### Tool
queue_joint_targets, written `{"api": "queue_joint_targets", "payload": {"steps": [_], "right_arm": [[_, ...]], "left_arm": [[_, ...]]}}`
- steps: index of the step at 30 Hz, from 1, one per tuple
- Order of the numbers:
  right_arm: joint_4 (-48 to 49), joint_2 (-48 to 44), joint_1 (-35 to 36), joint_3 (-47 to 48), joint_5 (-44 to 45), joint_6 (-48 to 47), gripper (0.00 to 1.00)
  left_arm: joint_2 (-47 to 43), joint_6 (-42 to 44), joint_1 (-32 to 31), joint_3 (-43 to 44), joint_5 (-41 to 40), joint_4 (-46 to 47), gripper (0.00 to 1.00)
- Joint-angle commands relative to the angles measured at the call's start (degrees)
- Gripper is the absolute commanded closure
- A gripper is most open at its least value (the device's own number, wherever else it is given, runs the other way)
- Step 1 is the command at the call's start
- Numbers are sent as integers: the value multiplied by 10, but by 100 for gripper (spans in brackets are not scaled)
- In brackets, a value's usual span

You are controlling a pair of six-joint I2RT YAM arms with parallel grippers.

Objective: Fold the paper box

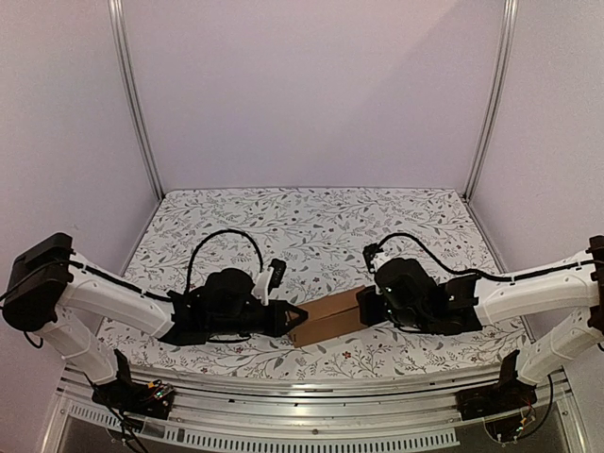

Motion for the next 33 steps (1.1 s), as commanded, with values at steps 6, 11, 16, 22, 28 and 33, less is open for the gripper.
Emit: {"api": "queue_joint_targets", "payload": {"steps": [6, 11, 16, 22, 28, 33], "right_arm": [[-113, -77, -4, 75, -8, -79, 100], [-118, -79, -22, 78, -18, -88, 100], [-86, -40, -28, 31, -21, -60, 100], [-33, 4, -28, -37, -63, -5, 100], [-55, -56, -28, -30, -46, -9, 100], [-96, -111, -29, 14, -9, -44, 100]], "left_arm": [[35, 16, 4, -15, 0, -156, 100], [23, 21, 4, -12, -3, -169, 100], [24, 21, 3, -8, -2, -169, 100], [24, 19, 3, -10, -2, -171, 100], [20, 21, 3, -8, -5, -179, 100], [15, 23, 3, -7, -8, -183, 100]]}}
